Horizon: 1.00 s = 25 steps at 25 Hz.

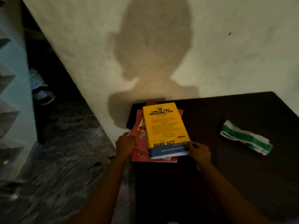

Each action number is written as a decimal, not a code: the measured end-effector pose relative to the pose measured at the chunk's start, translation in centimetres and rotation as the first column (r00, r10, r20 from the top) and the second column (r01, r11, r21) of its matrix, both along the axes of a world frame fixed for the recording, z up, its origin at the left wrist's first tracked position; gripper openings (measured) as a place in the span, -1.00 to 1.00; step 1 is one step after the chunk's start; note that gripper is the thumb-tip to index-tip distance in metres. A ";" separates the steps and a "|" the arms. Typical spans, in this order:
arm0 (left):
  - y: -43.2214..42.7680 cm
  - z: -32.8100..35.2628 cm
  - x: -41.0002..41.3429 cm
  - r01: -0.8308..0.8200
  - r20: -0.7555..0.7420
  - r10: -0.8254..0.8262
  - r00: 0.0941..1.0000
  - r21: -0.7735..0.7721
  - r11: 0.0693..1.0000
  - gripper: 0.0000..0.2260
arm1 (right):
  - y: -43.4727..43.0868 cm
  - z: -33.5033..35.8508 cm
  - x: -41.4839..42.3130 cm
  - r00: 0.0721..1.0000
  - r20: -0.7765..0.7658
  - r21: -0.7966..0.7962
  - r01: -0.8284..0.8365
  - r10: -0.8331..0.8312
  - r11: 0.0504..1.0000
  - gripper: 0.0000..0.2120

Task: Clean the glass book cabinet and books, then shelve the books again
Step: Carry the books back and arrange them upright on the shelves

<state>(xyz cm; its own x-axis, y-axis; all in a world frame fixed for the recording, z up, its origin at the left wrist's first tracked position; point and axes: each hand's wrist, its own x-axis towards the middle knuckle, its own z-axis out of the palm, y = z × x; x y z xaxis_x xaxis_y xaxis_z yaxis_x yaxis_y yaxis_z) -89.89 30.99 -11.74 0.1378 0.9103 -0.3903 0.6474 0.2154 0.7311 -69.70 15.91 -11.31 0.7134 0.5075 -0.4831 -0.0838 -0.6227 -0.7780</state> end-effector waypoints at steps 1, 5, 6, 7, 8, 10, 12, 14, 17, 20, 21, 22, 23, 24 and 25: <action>0.4 -0.1 0.1 0.030 -0.017 -0.030 0.999 -0.017 0.999 -0.75 | -0.3 0.4 -0.2 0.984 0.172 -0.044 -0.040 0.047 0.998 -0.70; 2.2 0.8 0.0 0.063 0.117 -0.048 0.992 -0.129 0.990 -0.83 | 1.6 3.0 -5.4 0.859 0.421 -0.084 -0.281 0.289 0.956 -0.58; 2.4 1.0 0.0 0.092 0.162 -0.068 0.984 -0.146 0.985 -0.84 | 2.8 3.2 -7.0 0.815 0.417 -0.183 -0.359 0.403 0.915 -0.49; 2.5 1.2 0.1 0.112 0.232 -0.072 0.970 -0.164 0.980 -0.86 | 3.9 2.9 -8.5 0.751 0.394 -0.343 -0.414 0.529 0.843 -0.36; 2.4 1.3 0.2 0.122 0.324 -0.051 0.945 -0.203 0.972 -0.86 | 4.8 2.7 -9.7 0.697 0.363 -0.475 -0.432 0.618 0.767 -0.26; 2.1 1.7 0.1 0.170 0.485 0.011 0.874 -0.326 0.930 -0.78 | 5.9 2.5 -10.8 0.647 0.318 -0.616 -0.415 0.693 0.670 -0.20; 2.6 2.1 0.2 0.210 0.508 0.015 0.861 -0.382 0.900 -0.71 | 6.3 3.1 -10.7 0.627 0.340 -0.657 -0.375 0.701 0.654 -0.26; 3.2 2.8 0.8 0.227 0.518 0.044 0.854 -0.448 0.865 -0.75 | 6.6 4.2 -9.9 0.624 0.363 -0.666 -0.345 0.692 0.661 -0.30; 2.9 3.8 1.9 0.284 0.514 0.026 0.857 -0.516 0.808 -0.79 | 6.7 5.7 -8.4 0.583 0.422 -0.682 -0.301 0.694 0.667 -0.41; 1.4 4.1 2.6 0.358 0.551 -0.071 0.831 -0.434 0.827 -0.74 | 5.2 6.9 -7.7 0.579 0.503 -0.641 -0.248 0.642 0.726 -0.49; 0.7 4.5 2.7 0.368 0.569 -0.088 0.817 -0.398 0.840 -0.72 | 4.2 7.4 -7.2 0.595 0.536 -0.603 -0.226 0.598 0.765 -0.49; -0.2 5.2 2.7 0.366 0.570 -0.106 0.814 -0.363 0.857 -0.71 | 3.0 8.2 -6.6 0.619 0.569 -0.551 -0.200 0.540 0.810 -0.51; -1.1 6.0 2.7 0.362 0.561 -0.134 0.817 -0.319 0.876 -0.71 | 1.6 9.1 -5.9 0.650 0.596 -0.493 -0.166 0.471 0.854 -0.54; -2.1 6.8 2.6 0.367 0.548 -0.170 0.819 -0.271 0.890 -0.71 | 0.0 10.0 -5.3 0.683 0.609 -0.442 -0.131 0.404 0.887 -0.57; -3.1 7.4 2.4 0.373 0.543 -0.200 0.816 -0.230 0.899 -0.69 | -1.7 11.0 -4.7 0.706 0.612 -0.407 -0.106 0.357 0.907 -0.58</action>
<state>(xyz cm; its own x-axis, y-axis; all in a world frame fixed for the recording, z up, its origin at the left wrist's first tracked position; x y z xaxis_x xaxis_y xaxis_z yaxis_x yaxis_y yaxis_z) -87.52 27.93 -4.32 0.6246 0.6385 -0.4496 0.2850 0.3496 0.8925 -74.39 14.24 -0.31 0.7882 0.6076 -0.0976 0.5515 -0.7678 -0.3260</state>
